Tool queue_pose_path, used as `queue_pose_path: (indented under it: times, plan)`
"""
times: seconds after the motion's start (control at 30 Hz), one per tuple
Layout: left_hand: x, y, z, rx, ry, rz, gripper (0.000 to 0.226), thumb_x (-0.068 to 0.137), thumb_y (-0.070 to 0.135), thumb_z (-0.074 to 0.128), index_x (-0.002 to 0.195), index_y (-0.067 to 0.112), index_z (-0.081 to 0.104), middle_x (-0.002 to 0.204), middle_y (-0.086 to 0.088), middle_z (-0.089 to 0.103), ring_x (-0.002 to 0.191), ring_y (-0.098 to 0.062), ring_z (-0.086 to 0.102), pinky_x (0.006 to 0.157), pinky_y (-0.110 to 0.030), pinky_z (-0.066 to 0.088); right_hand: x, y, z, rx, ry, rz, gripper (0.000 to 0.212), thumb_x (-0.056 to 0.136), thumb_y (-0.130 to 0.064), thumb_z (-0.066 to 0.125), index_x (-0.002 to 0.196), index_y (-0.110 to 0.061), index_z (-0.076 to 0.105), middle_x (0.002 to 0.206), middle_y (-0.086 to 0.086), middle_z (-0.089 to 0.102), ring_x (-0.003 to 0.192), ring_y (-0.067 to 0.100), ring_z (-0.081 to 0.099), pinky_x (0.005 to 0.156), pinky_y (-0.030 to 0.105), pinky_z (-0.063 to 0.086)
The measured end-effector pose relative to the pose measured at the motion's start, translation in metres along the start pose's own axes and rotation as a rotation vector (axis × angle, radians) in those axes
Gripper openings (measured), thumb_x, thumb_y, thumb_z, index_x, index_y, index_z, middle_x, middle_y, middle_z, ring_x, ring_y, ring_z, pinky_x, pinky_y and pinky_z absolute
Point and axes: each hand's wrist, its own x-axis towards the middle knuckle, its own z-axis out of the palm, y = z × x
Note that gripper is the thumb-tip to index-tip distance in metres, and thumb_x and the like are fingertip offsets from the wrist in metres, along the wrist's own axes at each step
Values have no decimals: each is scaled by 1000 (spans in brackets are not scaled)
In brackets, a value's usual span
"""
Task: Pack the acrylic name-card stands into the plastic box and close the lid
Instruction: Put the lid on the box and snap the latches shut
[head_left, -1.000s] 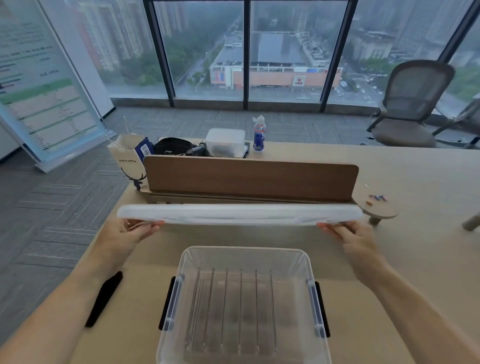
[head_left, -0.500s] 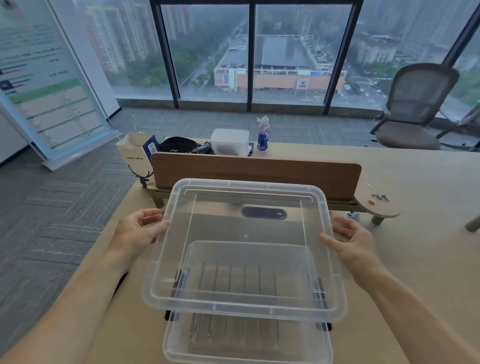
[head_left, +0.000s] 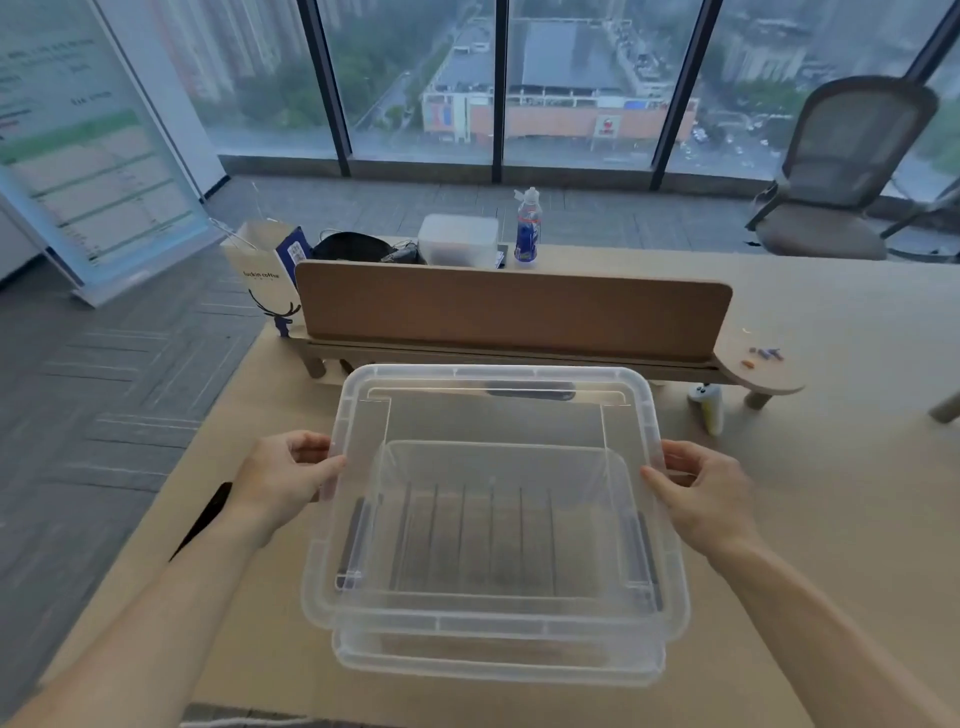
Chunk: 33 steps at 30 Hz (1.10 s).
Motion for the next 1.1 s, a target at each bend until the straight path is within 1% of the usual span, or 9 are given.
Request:
queue_pose_path:
  times: [0.1,0.23,0.43,0.6,0.73,0.8,0.97,1.03,1.1]
  plan:
    - [2,-18,5,32,3,-35,22,83,14,85,104,10,76,97,-13,79,95,-35,76,83,-54,64,-4,14,9,-41,-10,33,32,81,-20,80,112,-17,76,94,-2,78,82,6,71,85,34,60]
    - [2,-42,14,54,-7,-71,26,83,14,85,107,8,76,99,-14,78,96,-33,76,82,-50,65,-4,33,22,-70,-38,95,33,79,-18,81,111,-16,77,91,-2,79,80,10,74,87,40,61]
    - [1,-65,28,112,-32,-134,24,79,28,88,99,20,78,94,-1,80,90,-23,78,82,-47,65,-6,56,35,-137,-79,153,30,80,-18,79,110,-18,77,90,0,79,79,15,75,84,42,61]
    - [-1,-69,45,148,-37,-129,21,86,13,82,106,8,77,97,-10,79,92,-29,76,84,-47,64,-5,68,39,-194,-105,172,27,81,-17,77,108,-20,78,90,-2,78,80,16,75,84,40,60]
    - [0,-74,45,237,-45,-127,18,83,24,84,100,21,79,94,0,81,92,-23,76,89,-51,61,-7,75,43,-200,-122,195,27,81,-12,77,107,-18,79,85,-3,76,81,18,73,87,39,59]
    - [2,-76,46,250,-43,-131,17,82,27,84,98,23,79,93,2,80,92,-21,76,90,-51,61,-7,76,44,-218,-125,197,26,81,-11,76,106,-19,79,82,-4,74,81,18,73,87,39,59]
    - [3,-73,51,316,-38,-127,16,87,25,80,103,21,78,96,2,78,92,-18,73,85,-40,60,-3,77,47,-263,-145,198,26,82,-12,75,106,-20,79,81,-2,74,81,21,71,84,38,58]
    - [1,-70,52,336,-25,-124,19,88,25,79,106,18,78,98,1,78,92,-16,72,80,-33,56,-2,78,49,-262,-150,209,27,82,-12,75,107,-21,79,82,-1,75,81,21,71,83,37,58]
    - [0,-68,54,351,-16,-130,20,89,25,79,107,17,78,98,0,78,91,-17,72,76,-29,52,-1,81,50,-270,-151,212,27,82,-13,75,107,-22,79,83,0,76,82,21,71,82,36,58]
